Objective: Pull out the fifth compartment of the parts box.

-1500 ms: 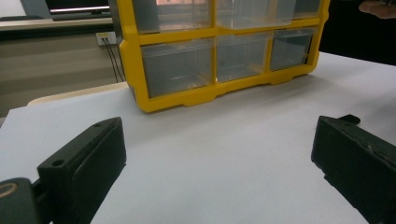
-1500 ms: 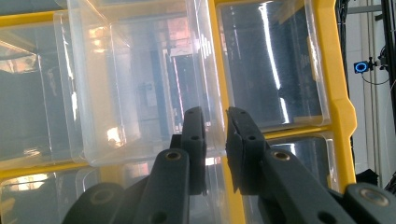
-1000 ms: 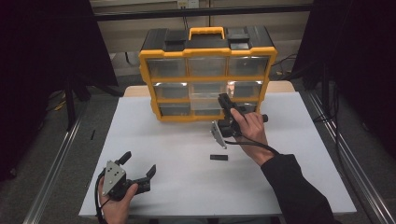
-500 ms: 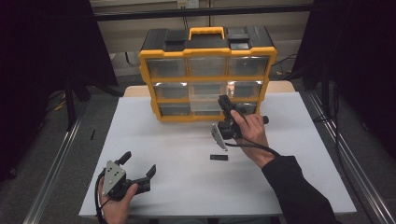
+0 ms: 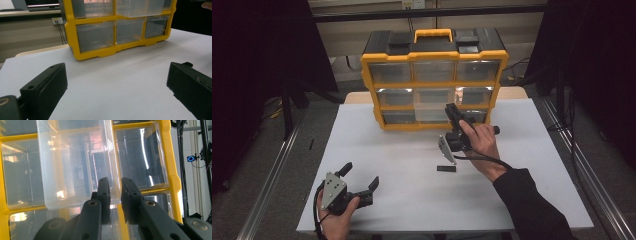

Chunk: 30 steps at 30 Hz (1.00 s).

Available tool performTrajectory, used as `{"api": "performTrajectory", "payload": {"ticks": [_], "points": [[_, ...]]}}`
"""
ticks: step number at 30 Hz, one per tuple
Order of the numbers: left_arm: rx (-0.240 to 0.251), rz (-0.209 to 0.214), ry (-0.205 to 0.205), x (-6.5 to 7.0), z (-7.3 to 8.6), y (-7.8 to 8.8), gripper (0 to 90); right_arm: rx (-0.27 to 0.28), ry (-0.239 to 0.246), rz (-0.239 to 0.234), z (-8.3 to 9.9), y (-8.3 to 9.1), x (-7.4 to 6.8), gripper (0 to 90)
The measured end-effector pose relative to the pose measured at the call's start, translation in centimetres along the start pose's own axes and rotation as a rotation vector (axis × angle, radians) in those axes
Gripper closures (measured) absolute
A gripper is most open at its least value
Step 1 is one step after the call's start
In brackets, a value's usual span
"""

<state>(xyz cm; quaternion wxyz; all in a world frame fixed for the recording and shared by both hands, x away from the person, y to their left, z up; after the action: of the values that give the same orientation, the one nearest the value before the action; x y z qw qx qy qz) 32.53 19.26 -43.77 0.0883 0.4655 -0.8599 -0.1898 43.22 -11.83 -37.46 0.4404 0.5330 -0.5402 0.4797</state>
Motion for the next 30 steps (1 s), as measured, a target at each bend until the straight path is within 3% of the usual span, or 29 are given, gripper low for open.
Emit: {"api": "performTrajectory", "payload": {"ticks": [30], "points": [[-0.001,0.000,0.000,0.05,0.01,-0.05,3.1,0.013,-0.017,0.002,0.15,1.06,-0.01,78.7]]}}
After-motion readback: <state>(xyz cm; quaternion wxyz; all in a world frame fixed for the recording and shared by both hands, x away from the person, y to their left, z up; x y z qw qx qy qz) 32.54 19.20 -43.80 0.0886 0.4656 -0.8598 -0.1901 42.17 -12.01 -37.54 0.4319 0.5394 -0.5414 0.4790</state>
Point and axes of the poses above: each handheld gripper's, and its own axes: y roughly backward along the jaws, z roughly out of its underside, x roughly to its right, the point moved 5 cm from there along -y, roughly forward along the jaws, and after that the axes turned 12 degrees about -x, right-handed, at the moved point
